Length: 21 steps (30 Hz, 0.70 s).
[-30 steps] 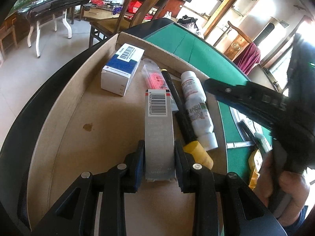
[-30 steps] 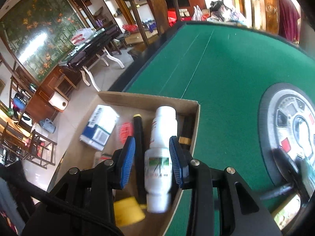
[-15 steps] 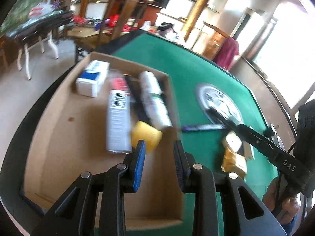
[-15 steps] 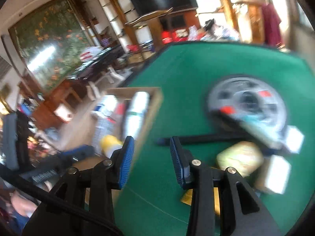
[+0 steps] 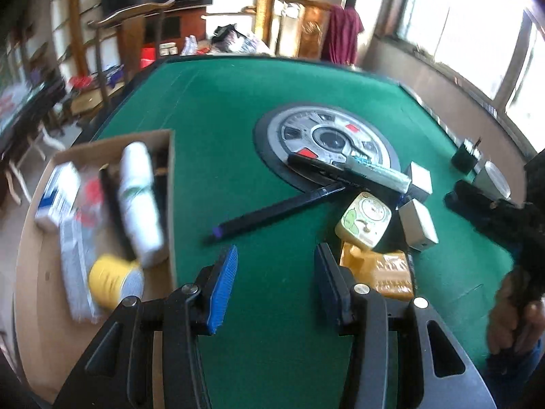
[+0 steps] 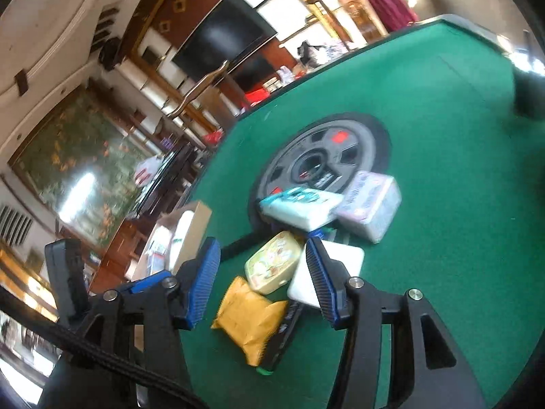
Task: Organize objects
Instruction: 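Move both tools back over the items on the green table, then grasp the purple-capped black marker with left tool while right tool grasps white square box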
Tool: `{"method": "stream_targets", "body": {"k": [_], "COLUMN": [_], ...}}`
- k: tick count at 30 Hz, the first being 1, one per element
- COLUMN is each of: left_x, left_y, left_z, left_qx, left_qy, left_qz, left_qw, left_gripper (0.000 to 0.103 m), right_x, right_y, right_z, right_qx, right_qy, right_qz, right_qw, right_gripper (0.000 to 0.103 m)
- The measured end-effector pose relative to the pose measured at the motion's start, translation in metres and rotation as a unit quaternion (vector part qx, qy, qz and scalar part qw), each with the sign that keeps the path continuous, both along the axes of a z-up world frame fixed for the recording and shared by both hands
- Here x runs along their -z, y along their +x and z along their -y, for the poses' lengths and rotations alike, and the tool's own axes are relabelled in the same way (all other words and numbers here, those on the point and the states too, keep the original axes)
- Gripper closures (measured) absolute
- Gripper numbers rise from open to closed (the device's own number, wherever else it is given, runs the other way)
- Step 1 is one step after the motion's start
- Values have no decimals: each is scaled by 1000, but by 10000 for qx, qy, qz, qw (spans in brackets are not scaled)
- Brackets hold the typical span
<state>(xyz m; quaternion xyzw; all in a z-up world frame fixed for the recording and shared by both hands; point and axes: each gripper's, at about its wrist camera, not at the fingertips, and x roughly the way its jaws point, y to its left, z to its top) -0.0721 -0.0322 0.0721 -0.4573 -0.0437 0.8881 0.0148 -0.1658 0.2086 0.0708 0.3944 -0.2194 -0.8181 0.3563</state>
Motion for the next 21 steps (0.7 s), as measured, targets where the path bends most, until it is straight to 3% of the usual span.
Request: {"method": "stream_targets", "body": {"k": [4,10,19,20,21], "left_x": [7,26,46,47,46], "left_y": [-31,-55,-78,-77,-75], "left_z": [-7,-18,-30,-30,-29], "left_qx": [204,428,373,357,347], "left_qy": [-457,-789,-741,-730,-703], "left_qz": [266,544,634,643,650], "left_qw": [9984,9945,9945,9946,9948], "left_gripper": [62,62,62,63,70], "right_x": [3,4,11,11,12], "right_y": [-4,-8,-12,-13,-14], "right_z": [-11,-12,-21,-21,-23], "right_qx": [72,86,148,175,193], "right_qy": [-231,-252,-127,-102,-80], "right_qz": [144,218,256,262,278], "right_qw": [9996,9994,9995,9995,9994], "right_gripper": [48,45,45,45,45]}}
